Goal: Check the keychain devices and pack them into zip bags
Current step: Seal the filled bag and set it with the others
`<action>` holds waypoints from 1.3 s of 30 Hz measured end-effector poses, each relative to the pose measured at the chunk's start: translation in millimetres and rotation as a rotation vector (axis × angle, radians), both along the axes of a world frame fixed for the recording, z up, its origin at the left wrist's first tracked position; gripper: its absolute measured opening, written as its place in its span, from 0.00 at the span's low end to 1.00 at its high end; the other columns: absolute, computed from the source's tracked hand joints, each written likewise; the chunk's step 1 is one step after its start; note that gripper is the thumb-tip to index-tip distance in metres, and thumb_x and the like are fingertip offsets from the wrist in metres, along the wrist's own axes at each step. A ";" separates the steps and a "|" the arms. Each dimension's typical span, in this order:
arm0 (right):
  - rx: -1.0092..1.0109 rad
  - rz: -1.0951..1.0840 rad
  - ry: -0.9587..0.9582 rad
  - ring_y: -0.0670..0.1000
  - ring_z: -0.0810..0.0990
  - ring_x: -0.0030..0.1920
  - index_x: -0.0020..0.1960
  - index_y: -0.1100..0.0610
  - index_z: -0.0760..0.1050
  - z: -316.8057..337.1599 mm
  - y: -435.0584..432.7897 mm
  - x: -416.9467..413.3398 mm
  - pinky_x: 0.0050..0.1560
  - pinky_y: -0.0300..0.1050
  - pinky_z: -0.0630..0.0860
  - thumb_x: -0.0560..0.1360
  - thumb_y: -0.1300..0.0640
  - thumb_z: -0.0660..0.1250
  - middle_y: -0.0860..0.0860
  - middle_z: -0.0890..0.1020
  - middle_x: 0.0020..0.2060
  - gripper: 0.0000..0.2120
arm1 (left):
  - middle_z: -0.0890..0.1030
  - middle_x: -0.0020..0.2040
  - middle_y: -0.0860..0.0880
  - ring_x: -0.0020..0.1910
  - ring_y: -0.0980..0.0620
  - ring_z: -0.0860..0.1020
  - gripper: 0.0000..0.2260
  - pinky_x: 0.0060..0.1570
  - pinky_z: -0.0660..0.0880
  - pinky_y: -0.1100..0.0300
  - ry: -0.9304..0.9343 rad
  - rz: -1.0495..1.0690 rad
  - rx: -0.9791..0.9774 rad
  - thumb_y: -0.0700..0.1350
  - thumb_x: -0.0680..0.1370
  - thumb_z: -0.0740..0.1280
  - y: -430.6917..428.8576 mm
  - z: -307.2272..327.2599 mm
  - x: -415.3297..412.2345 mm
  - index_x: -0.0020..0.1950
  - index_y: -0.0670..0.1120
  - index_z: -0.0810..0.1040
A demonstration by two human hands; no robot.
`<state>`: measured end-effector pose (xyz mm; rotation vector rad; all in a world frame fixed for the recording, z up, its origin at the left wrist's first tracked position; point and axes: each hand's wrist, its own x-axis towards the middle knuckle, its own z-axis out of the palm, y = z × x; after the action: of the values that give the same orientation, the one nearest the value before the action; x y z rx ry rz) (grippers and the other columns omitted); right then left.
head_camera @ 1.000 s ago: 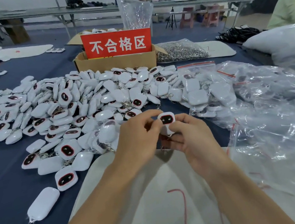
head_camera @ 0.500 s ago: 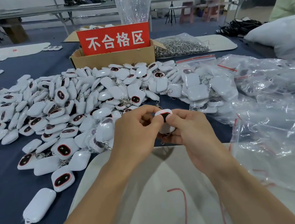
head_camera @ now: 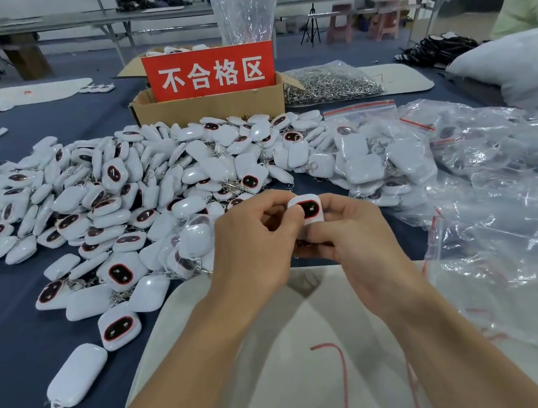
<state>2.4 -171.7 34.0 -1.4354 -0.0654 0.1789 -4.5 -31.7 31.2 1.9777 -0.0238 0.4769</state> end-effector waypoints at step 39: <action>-0.365 -0.217 -0.369 0.42 0.81 0.38 0.58 0.44 0.83 -3.6 2.8 -2.2 0.44 0.35 0.78 0.70 0.64 0.73 0.37 0.86 0.44 0.21 | 0.83 0.34 0.66 0.35 0.67 0.83 0.16 0.37 0.75 0.75 -0.112 0.115 -0.065 0.50 0.71 0.76 -4.9 3.5 -3.1 0.37 0.75 0.81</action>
<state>0.2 -168.9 30.4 -1.8132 -0.1854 -0.2681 -7.6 -36.6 34.7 1.8941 0.0350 0.6549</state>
